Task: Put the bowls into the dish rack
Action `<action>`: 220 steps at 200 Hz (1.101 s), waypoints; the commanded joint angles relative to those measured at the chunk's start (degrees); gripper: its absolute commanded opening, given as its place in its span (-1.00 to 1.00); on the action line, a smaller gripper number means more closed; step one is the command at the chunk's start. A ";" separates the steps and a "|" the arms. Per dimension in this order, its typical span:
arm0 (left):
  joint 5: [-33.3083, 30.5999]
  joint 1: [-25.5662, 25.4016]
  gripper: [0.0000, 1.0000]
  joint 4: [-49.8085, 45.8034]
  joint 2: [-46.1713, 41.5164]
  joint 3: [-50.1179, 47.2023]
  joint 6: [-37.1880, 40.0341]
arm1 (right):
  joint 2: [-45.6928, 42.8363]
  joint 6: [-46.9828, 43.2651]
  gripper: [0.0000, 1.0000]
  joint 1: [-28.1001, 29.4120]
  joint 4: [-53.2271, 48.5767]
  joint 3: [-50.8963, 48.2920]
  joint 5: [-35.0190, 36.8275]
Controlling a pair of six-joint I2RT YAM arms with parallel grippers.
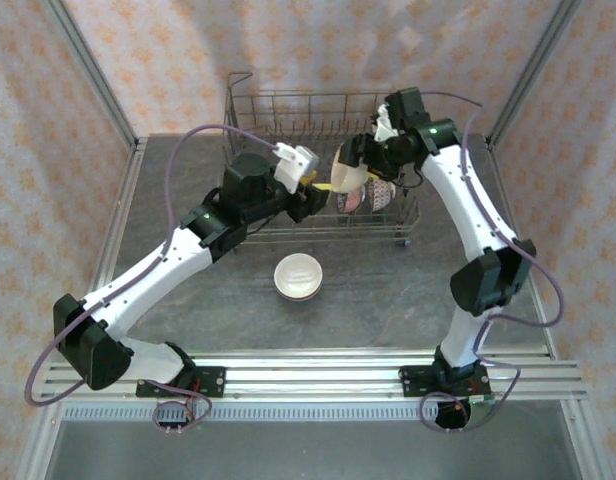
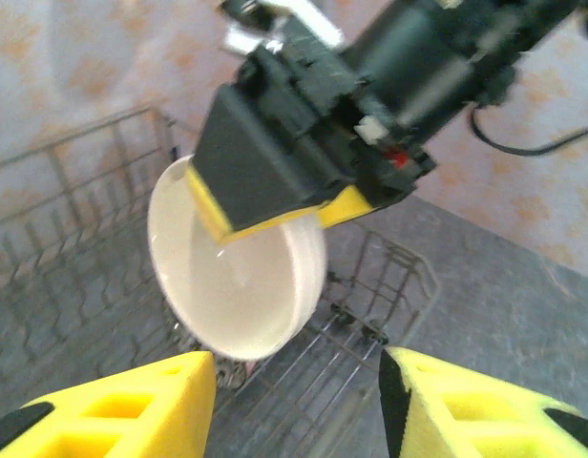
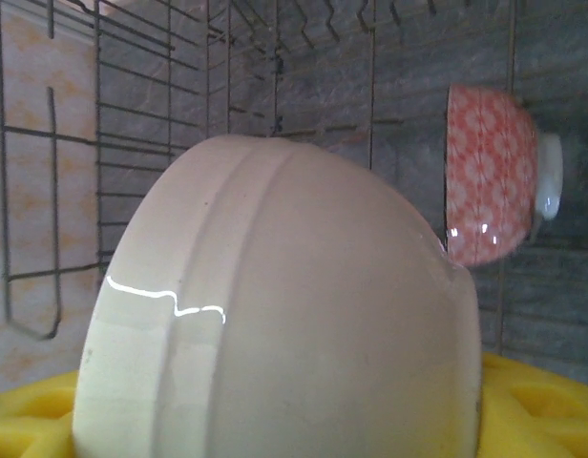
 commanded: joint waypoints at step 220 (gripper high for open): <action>-2.95 11.61 0.02 -7.54 -1.60 -7.47 -18.29 | 21.45 -12.76 0.12 12.83 -9.81 22.76 35.33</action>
